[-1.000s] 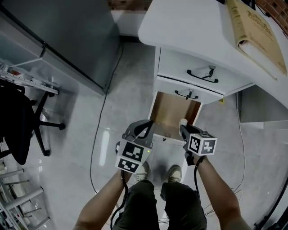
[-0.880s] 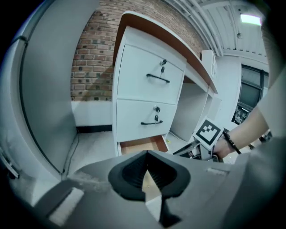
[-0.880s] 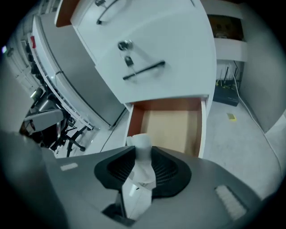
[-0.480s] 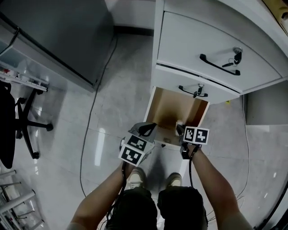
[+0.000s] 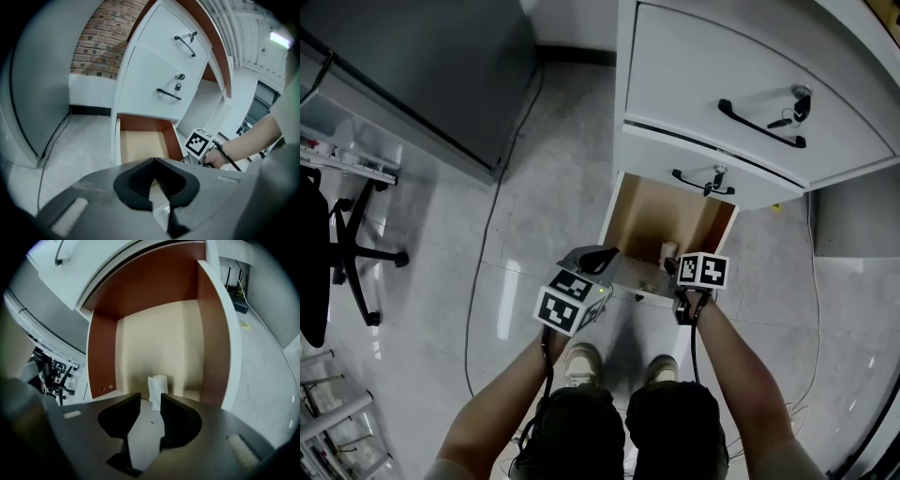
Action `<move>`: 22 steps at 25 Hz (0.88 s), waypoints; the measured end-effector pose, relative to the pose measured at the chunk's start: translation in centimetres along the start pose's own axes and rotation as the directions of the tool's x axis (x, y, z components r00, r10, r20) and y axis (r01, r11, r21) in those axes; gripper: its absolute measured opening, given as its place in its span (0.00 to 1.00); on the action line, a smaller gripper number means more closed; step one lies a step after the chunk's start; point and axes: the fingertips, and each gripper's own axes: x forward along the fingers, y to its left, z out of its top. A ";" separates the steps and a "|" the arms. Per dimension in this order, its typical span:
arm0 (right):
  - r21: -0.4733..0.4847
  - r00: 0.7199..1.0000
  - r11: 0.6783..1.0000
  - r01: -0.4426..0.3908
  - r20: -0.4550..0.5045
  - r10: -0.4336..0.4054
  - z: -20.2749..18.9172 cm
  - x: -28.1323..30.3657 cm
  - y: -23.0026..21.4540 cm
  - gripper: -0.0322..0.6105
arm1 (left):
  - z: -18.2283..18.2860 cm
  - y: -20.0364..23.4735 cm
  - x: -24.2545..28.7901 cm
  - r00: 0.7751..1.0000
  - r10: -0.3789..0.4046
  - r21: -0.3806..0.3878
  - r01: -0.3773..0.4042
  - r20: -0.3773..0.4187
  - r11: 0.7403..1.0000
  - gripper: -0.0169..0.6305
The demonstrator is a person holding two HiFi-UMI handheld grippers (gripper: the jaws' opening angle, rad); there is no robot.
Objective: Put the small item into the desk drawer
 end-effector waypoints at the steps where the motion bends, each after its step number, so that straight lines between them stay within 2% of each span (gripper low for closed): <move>1: 0.002 1.000 1.000 -0.005 0.005 0.005 -0.1 -0.7 0.3 0.24 | 0.5 -0.4 -0.5 1.000 -0.006 0.009 0.006 0.000 1.000 0.03; 5: 0.006 1.000 1.000 -0.024 0.020 0.024 -0.3 -5.2 1.8 0.18 | 2.5 -2.1 -3.3 1.000 -0.001 0.029 0.001 -0.013 1.000 0.03; 10: 0.006 0.997 0.998 -0.067 0.050 0.067 0.4 -13.1 5.4 0.12 | 7.0 -4.3 -8.6 1.000 0.012 0.022 -0.011 -0.029 1.000 0.03; 19: -0.089 0.980 0.988 -0.123 0.148 0.135 3.7 -30.1 13.2 0.06 | 15.8 -9.7 -18.3 0.999 0.010 0.039 -0.008 -0.042 0.999 0.03; 22: -0.140 0.966 0.982 -0.130 0.207 0.157 4.7 -36.4 16.2 0.06 | 18.9 -11.6 -22.0 1.000 0.009 0.035 -0.008 -0.029 0.999 0.03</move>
